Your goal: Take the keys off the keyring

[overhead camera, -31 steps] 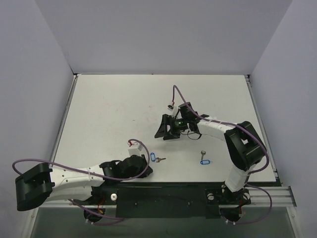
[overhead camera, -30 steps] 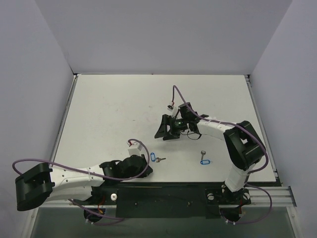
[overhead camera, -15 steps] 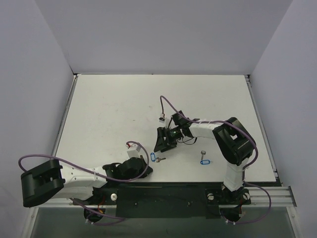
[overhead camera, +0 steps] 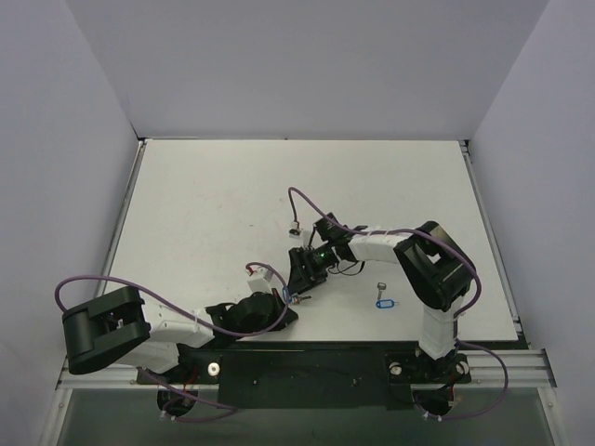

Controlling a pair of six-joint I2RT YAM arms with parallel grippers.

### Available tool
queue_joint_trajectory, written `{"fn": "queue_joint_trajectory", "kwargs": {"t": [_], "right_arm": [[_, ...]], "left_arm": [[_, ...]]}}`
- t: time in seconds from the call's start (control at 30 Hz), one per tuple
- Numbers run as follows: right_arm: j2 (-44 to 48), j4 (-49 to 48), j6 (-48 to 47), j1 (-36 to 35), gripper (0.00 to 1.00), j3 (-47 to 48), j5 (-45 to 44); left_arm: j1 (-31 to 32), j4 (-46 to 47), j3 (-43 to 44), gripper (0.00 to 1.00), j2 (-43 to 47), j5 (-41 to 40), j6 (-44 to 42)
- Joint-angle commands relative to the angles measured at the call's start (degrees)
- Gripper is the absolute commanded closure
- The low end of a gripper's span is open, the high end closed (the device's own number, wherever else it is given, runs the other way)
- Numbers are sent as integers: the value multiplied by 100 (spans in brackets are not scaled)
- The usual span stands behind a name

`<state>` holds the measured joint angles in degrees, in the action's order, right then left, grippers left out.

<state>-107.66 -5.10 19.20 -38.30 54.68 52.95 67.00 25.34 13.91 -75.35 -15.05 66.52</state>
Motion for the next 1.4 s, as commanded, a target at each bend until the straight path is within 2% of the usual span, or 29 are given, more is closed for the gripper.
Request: {"fn": "queue_joint_trajectory", "kwargs": {"t": [0.0,0.43,0.57,0.67,0.8,0.97,1.1,1.37], "right_arm": [[-45,493,-496,-203,49,8,-21],[-168,950,-716,-239,57,34,102],[-247,670,-541,-248,61,43,145],[-352,563,-444,-239,69,8,181],[-396,563,-365,-248,71,34,224],[-318,98,-145,-160,74,-62,348],[-326,-60,-22,-160,79,-106,488],[-405,167,-100,-204,87,-54,471]], "left_arm": [[-56,-82,33,100,-76,19,10],[-161,-91,-11,100,-190,46,72],[-170,-117,6,100,-243,55,63],[-170,-117,24,100,-252,63,63],[-179,-109,33,100,-278,63,45],[-187,-117,50,100,-322,81,36],[-188,-117,50,100,-331,81,28],[-196,-135,33,100,-287,64,28]]}}
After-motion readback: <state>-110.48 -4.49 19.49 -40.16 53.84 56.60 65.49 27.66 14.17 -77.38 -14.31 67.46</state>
